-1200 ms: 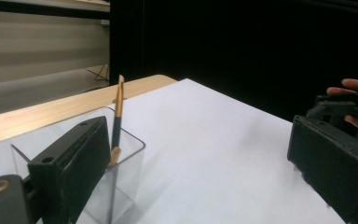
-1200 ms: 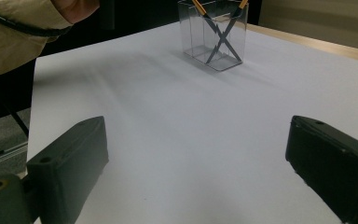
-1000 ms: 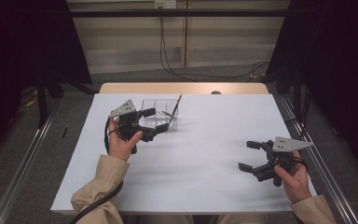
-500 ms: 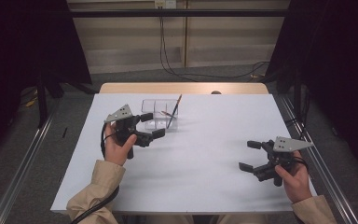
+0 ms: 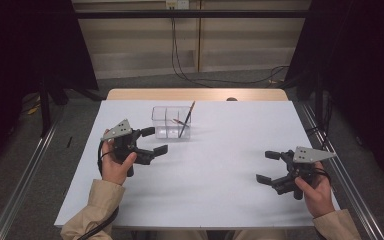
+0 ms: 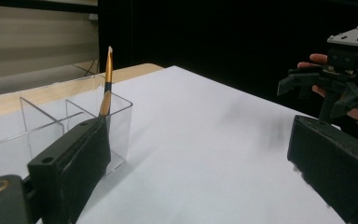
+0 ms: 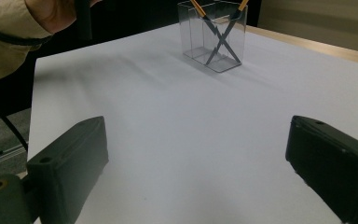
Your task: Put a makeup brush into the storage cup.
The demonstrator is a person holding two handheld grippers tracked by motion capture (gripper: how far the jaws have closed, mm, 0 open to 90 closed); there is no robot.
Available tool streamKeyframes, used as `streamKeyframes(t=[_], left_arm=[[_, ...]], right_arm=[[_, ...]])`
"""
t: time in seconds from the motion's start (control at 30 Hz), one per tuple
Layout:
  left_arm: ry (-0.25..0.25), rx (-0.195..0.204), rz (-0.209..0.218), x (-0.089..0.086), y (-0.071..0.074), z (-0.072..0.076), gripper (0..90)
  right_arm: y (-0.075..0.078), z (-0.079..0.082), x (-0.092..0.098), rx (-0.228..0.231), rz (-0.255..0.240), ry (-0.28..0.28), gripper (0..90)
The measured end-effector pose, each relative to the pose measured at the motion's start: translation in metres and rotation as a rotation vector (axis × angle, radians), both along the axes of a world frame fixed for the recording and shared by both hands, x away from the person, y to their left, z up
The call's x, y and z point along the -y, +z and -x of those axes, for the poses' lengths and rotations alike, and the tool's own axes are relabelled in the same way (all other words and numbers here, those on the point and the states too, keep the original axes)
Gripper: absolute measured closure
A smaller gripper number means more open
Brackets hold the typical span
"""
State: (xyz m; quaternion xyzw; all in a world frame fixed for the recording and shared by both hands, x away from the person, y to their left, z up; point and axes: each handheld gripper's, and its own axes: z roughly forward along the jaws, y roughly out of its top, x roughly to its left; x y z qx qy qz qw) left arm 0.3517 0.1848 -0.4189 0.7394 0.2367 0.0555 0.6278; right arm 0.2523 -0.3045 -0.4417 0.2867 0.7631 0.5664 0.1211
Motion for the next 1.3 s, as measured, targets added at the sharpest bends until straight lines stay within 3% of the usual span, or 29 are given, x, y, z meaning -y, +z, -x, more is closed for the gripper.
streamKeyframes(t=[0.3, 1.3], left_arm=[[0.024, 0.009, 0.011, -0.013, 0.000, 0.008, 6.1], [0.037, 0.017, -0.026, -0.035, -0.003, 0.027, 5.2]], right_arm=[[0.000, 0.000, 0.001, 0.002, 0.001, -0.001, 5.1], [0.000, 0.001, 0.002, 0.003, 0.002, -0.002, 5.0]])
